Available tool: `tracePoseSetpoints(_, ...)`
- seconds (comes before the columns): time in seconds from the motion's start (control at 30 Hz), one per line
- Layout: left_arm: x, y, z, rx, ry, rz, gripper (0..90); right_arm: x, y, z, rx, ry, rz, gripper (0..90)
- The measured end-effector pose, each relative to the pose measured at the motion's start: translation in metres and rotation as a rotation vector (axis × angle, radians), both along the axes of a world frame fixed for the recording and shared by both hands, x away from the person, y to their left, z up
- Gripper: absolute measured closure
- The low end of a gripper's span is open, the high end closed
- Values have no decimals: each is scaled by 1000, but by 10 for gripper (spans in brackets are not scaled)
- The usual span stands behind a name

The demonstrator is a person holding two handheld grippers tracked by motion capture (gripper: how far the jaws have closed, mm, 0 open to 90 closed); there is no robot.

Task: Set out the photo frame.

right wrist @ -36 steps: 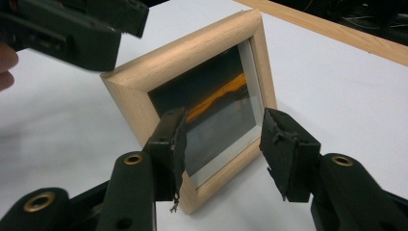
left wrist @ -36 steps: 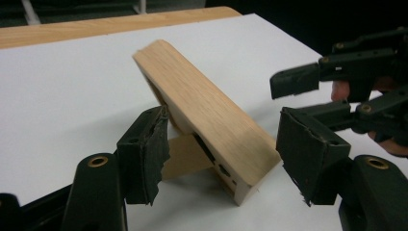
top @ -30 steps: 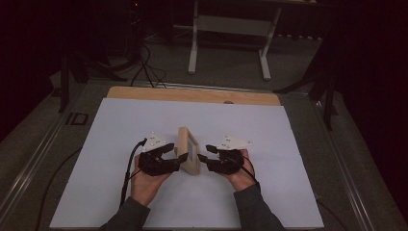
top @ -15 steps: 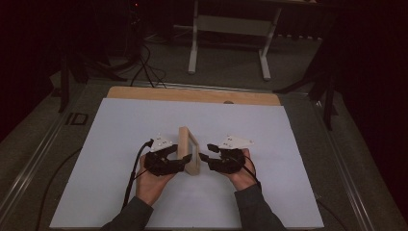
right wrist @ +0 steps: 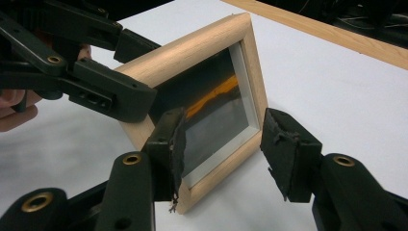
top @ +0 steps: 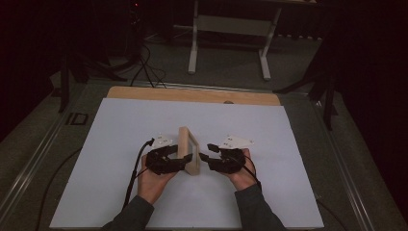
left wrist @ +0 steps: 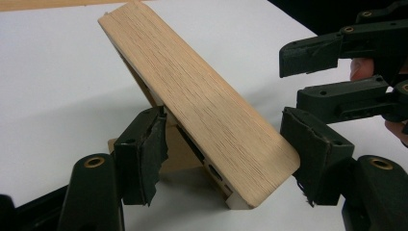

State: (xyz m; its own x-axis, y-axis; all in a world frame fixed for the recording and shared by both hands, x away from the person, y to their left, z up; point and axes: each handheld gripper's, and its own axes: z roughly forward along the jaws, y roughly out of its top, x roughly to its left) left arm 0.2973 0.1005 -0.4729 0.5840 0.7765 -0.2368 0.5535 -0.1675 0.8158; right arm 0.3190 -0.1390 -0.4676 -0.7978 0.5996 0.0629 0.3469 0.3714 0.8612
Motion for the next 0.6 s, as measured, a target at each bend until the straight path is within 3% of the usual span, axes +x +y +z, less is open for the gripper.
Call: tracePoseSetpoints(0.6, 0, -1, 0, 18, 13, -11, 413, 1, -5, 3, 14, -5, -14, 502)
